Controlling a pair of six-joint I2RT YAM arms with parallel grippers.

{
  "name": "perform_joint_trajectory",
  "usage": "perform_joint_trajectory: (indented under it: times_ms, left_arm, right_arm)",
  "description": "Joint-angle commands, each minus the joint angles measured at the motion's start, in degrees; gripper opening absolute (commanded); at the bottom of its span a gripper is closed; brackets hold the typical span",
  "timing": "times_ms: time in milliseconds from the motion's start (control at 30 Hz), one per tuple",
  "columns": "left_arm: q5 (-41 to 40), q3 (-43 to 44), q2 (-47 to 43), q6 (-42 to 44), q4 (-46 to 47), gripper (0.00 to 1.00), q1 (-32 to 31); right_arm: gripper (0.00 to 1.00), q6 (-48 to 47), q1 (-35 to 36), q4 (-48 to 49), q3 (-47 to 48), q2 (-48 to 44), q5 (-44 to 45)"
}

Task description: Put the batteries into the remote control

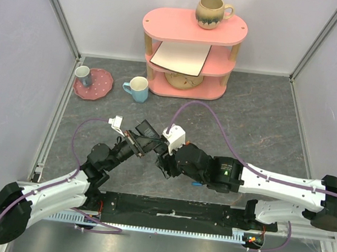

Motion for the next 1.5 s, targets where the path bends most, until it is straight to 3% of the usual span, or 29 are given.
perform_joint_trajectory:
  times_ms: [0,367,500,600,767,967,1300,1467]
  left_arm:
    - [-0.4,0.1,-0.8,-1.8,5.4,0.02,0.1]
    - [0.4,-0.6,0.0,-1.9,5.9,0.02,0.1]
    - [0.3,-0.7,-0.1,-1.8,6.2,0.02,0.2]
    - [-0.4,-1.2,-0.6,-1.5,6.8,0.02,0.1]
    - [-2.0,-1.9,-2.1,-0.4,7.8,0.02,0.1]
    - [-2.6,-2.0,-2.9,1.2,8.7,0.02,0.1]
    - [-2.5,-2.1,-2.2,1.2,9.5,0.02,0.1]
    - [-2.6,-2.1,-2.2,1.0,10.0,0.02,0.1]
  right_arm:
    - [0.62,0.4,0.1,-1.5,3.3,-1.9,3.0]
    - [0.69,0.1,0.2,-1.2,8.1,-3.4,7.6]
    - [0.78,4.0,-1.7,-1.1,6.5,-6.0,10.7]
    - [0.83,10.9,-7.9,-0.8,2.5,-8.7,4.5]
    - [0.9,19.3,-17.7,4.7,-6.0,-11.9,-13.1]
    - [0.94,25.7,-21.3,16.9,-14.6,-12.4,-24.9]
    - [0.97,32.0,-22.5,29.4,-19.9,-11.6,-30.0]
    - [0.93,31.3,-22.5,30.9,-20.4,-9.6,-33.0]
